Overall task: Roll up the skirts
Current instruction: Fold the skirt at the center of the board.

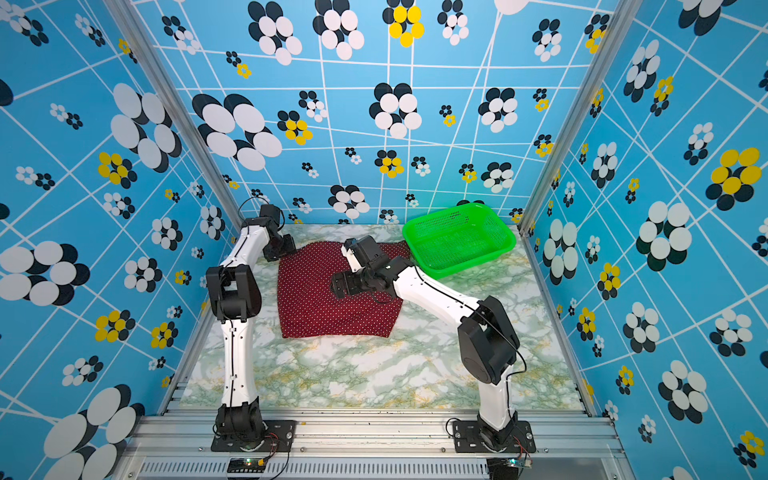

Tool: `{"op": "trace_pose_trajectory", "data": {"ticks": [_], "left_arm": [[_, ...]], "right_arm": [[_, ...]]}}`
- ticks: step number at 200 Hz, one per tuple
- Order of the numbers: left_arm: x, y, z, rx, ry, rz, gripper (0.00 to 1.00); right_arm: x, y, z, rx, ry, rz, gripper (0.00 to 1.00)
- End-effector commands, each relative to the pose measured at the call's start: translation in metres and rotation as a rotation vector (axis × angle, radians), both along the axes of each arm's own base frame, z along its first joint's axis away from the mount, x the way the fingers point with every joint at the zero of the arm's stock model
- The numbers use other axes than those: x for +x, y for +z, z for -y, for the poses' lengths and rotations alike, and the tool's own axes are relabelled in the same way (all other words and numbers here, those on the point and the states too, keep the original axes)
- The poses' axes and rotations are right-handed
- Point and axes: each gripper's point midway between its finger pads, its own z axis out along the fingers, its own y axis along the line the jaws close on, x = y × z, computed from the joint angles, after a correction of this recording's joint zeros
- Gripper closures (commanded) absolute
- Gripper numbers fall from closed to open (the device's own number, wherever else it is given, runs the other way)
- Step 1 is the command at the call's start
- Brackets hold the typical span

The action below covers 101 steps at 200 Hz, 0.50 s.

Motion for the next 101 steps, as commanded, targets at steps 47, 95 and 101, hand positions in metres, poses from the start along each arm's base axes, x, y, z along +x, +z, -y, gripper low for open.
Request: {"op": "trace_pose_trajectory", "data": {"ticks": [47, 95, 101], "left_arm": [[-0.002, -0.021, -0.003, 0.042, -0.012, -0.079, 0.64], [-0.001, 0.005, 0.003, 0.033, -0.036, -0.038, 1.00], [-0.002, 0.014, 0.006, 0.031, -0.047, -0.020, 1.00]], "right_arm": [[-0.006, 0.016, 0.001, 0.027, -0.009, 0.028, 0.01], [-0.034, -0.021, -0.016, -0.070, 0.107, 0.023, 0.01], [-0.037, -0.026, -0.024, -0.067, 0.133, 0.020, 0.01]]}}
